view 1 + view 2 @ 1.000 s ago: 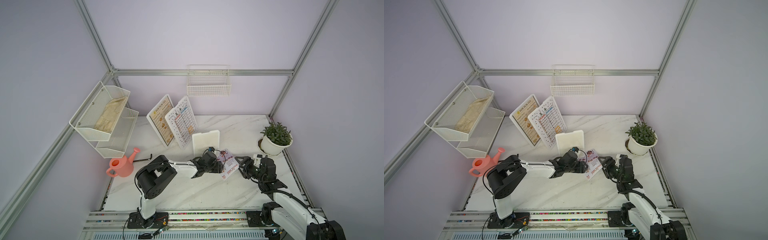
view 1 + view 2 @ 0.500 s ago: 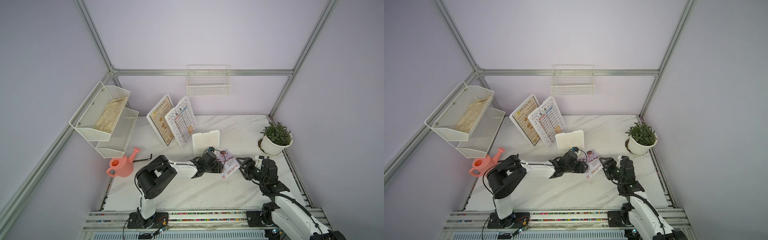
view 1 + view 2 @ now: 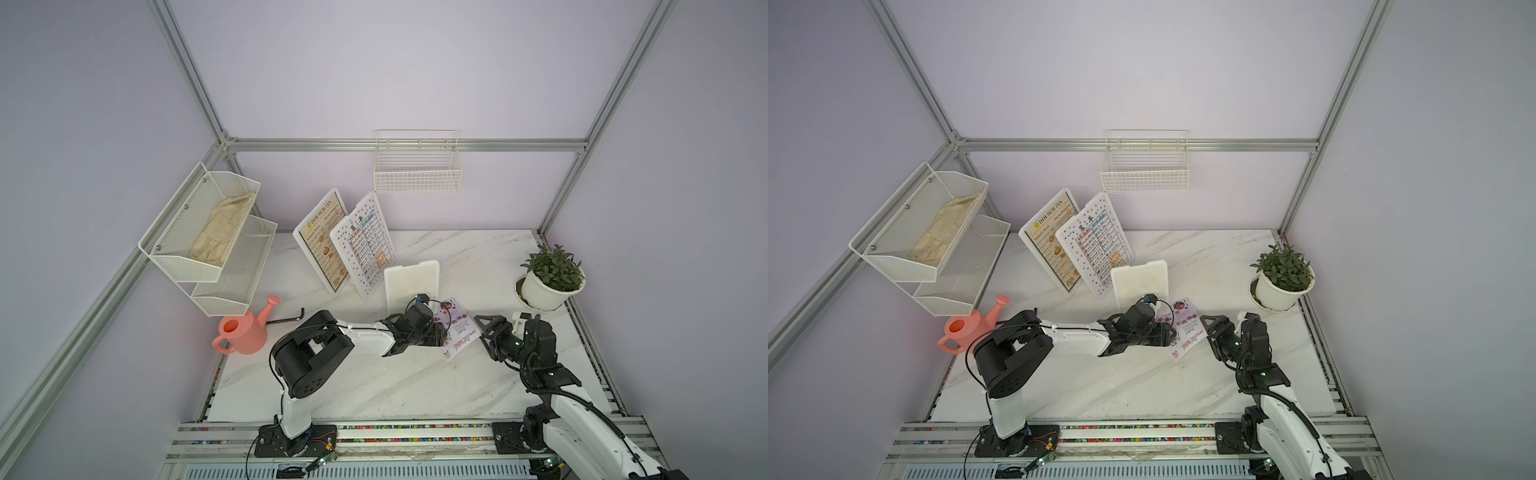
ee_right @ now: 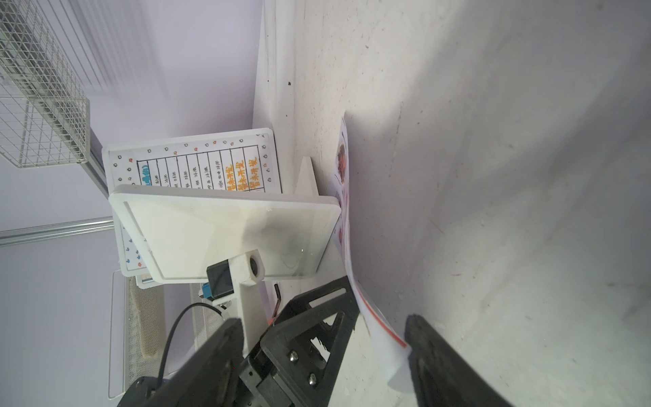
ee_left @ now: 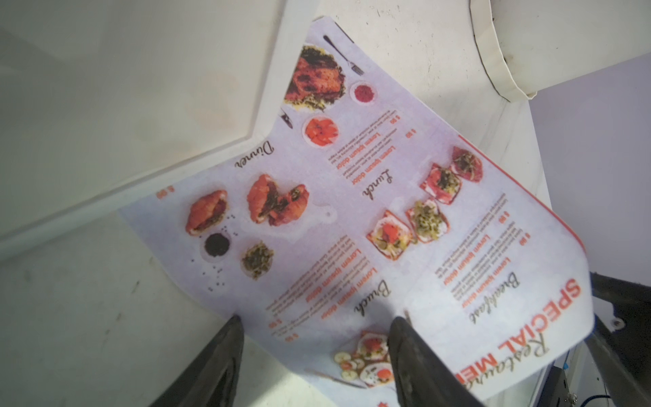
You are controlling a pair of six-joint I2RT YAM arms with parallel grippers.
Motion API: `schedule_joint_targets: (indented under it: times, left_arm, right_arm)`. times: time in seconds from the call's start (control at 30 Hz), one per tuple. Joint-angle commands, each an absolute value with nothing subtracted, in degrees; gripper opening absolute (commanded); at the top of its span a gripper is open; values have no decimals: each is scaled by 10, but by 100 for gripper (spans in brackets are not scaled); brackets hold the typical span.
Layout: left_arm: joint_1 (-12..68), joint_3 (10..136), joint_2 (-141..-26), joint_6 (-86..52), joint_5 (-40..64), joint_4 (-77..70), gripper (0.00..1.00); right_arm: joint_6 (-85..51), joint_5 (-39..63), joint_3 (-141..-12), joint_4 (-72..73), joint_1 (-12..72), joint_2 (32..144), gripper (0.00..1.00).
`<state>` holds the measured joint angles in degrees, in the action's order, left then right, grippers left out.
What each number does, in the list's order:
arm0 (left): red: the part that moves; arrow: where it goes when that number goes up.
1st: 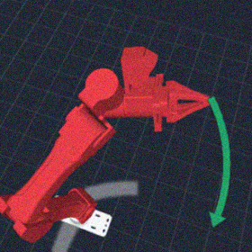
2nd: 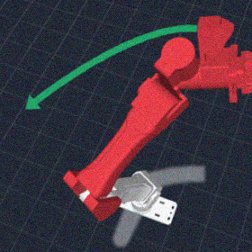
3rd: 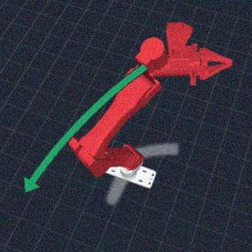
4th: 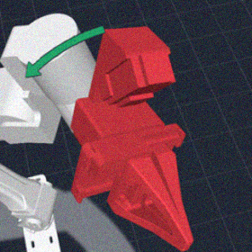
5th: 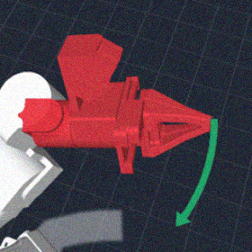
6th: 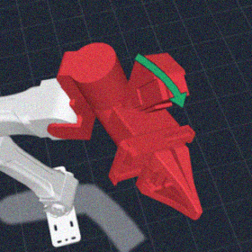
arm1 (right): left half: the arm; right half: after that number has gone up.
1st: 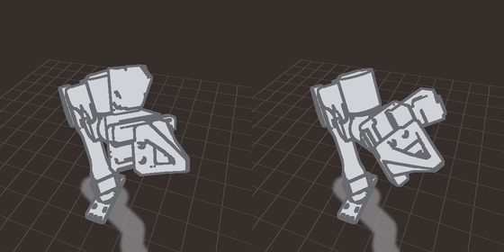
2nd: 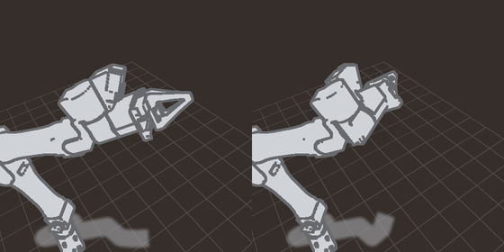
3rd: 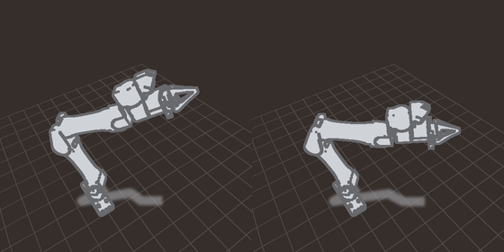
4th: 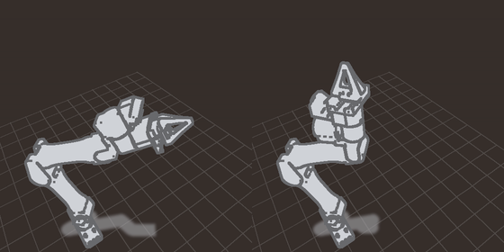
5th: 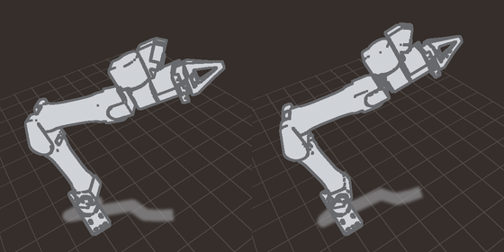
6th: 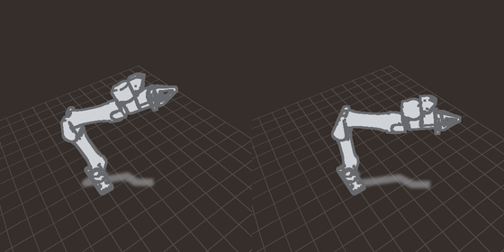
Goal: Insert the menus into the narrow rack
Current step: Pick up the menu from the center of the board.
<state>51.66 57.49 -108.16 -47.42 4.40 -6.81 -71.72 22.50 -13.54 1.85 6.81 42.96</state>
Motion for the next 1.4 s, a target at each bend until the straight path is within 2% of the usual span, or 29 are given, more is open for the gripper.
schedule_joint_targets:
  times: [0.0,0.73,1.37]
  left_arm:
    - [519,549,-1109,-485,51,0,66]
    - [519,552,-1111,-485,51,0,66]
    - [519,549,-1111,-486,52,0,67]
  right_arm:
    - [-720,213,-146,11,68,426,76]
    - [-713,208,-166,32,68,442,75]
    - [-704,198,-162,-1,68,401,74]
